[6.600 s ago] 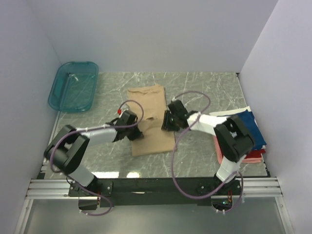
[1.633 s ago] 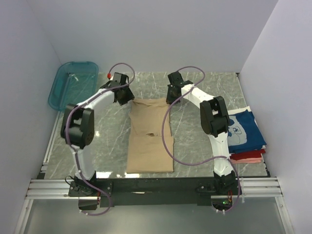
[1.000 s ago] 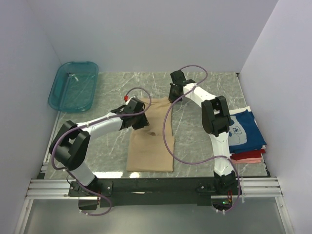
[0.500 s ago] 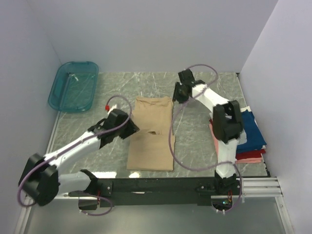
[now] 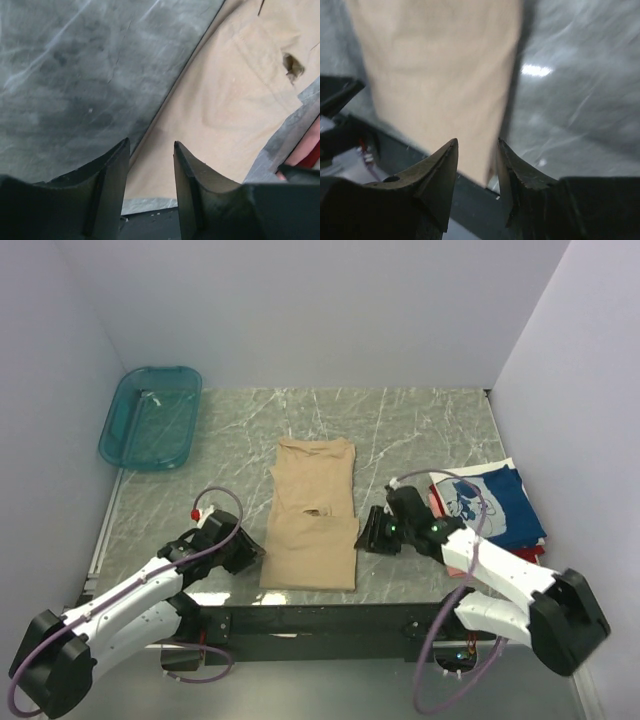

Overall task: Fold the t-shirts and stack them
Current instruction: Fold the tshirt

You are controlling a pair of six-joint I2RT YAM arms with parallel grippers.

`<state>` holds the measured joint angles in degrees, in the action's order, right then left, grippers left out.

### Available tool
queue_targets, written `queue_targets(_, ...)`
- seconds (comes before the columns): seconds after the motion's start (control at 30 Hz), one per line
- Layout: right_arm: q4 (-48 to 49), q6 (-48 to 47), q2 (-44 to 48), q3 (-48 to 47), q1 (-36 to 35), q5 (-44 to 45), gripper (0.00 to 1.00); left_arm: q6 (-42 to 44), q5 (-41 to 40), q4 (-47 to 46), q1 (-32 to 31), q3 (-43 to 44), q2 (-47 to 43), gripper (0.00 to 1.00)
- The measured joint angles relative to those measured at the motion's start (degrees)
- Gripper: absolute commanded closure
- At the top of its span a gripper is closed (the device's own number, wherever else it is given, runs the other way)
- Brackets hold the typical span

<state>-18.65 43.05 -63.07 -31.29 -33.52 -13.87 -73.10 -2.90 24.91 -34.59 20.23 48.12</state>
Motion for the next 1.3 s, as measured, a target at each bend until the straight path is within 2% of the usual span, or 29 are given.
queue_targets(0.2, 3.2, 8.8, 9.7, 3.8, -9.6, -0.9, 0.59, -3.0, -0.8, 3.2, -1.9, -1.2, -4.1, 0.57)
queue_targets(0.47, 10.7, 14.6, 1.9, 4.7, -19.3, -0.8, 0.60, -6.0, -1.5, 6.5, -4.8, -4.6, -8.0, 0.55)
queue_targets(0.73, 13.5, 16.9, 0.4, 12.9, -19.8, -0.6, 0.60, -5.6, -0.2, 6.1, -6.6, -5.6, -10.2, 0.52)
queue_targets(0.97, 13.7, 17.2, 0.8, 13.3, -19.9, 0.0, 0.60, -3.3, 1.6, 5.7, -7.7, -5.9, -11.1, 0.50)
queue_targets(1.3, 8.6, 15.8, 4.6, 13.3, -17.6, 2.7, 0.60, -1.5, 3.9, 5.5, -8.9, -7.4, -13.2, 0.55)
